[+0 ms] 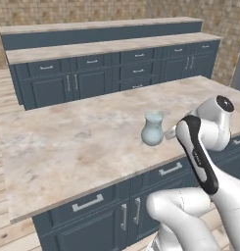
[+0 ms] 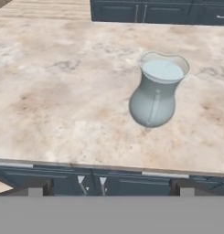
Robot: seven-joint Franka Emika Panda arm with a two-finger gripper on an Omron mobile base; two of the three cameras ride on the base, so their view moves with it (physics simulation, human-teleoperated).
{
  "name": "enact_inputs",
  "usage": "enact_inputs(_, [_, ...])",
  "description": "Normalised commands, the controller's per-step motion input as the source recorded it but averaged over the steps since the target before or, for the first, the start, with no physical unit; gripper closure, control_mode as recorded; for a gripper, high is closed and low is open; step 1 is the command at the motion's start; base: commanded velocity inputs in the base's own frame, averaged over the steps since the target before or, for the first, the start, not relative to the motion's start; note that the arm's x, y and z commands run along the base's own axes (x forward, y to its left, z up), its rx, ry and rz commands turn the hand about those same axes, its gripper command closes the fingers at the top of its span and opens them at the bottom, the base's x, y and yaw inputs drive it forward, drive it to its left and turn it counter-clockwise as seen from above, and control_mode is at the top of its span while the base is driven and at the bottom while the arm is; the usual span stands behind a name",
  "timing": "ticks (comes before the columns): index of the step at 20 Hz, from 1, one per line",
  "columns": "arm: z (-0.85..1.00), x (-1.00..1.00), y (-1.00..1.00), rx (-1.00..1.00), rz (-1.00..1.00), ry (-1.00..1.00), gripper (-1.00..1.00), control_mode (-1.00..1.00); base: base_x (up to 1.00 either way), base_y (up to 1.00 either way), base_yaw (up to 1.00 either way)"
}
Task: Move the banana and mayonnaise from the second highest shelf to the top shelf to make space. Then, place the pitcher from the counter on the cleared second highest shelf.
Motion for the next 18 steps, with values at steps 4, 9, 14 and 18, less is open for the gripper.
enact_inputs(4, [-0.30, 0.20, 0.00, 0.00, 0.00, 0.00, -1.00, -1.00, 0.00, 0.00, 0.00])
enact_inputs(9, [-0.33, 0.30, 0.00, 0.00, 0.00, 0.00, -1.00, -1.00, 0.00, 0.00, 0.00])
enact_inputs(14, [-0.29, 0.39, 0.00, 0.00, 0.00, 0.00, -1.00, -1.00, 0.00, 0.00, 0.00])
enact_inputs(18, [-0.23, 0.45, -0.01, 0.01, 0.00, 0.01, -1.00, -1.00, 0.00, 0.00, 0.00])
